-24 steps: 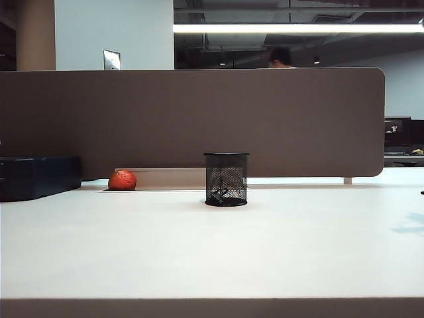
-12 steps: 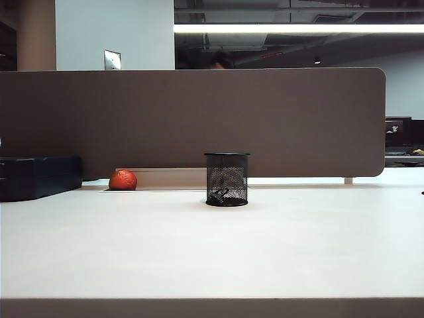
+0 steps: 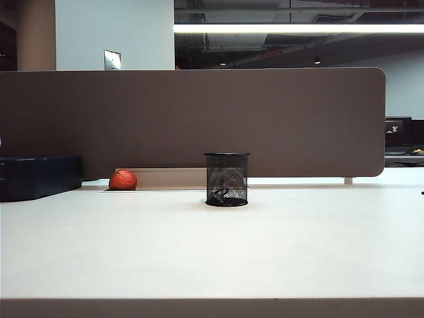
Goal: Pick up a bunch of keys from the table, then put them into the black basket.
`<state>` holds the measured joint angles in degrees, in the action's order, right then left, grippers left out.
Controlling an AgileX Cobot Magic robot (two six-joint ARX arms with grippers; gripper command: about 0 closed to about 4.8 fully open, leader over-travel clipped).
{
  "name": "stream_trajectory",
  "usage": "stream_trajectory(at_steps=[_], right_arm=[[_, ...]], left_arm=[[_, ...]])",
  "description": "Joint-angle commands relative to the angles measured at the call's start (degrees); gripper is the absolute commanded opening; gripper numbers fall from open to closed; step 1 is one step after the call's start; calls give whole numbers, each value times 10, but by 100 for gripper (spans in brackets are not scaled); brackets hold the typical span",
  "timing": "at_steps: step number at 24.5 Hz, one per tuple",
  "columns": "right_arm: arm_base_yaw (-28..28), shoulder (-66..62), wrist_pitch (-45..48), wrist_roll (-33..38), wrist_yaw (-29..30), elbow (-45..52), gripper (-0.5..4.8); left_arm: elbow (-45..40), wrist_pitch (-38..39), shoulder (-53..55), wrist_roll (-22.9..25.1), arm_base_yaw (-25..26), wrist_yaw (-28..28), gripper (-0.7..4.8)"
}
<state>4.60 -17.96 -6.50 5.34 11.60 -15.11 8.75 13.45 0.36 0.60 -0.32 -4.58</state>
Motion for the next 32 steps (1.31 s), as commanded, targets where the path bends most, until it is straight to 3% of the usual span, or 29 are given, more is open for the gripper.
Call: stream_trajectory(at_steps=[1,6,16,32], right_arm=[[-1,61,7,20,-10,32,-6],[-1,181,-32,21,-12,82,-6],[-1,179,-36,19,-16,111,-6],[-1,179,39,-25,-46,147,-6]], left_arm=[[1,-11,0,12,0,9,-6],[-28,-71,0,17,0,10,-6],[-81,-145,0,24,0,9,-6],[-81,-163,0,42,0,20,-6]])
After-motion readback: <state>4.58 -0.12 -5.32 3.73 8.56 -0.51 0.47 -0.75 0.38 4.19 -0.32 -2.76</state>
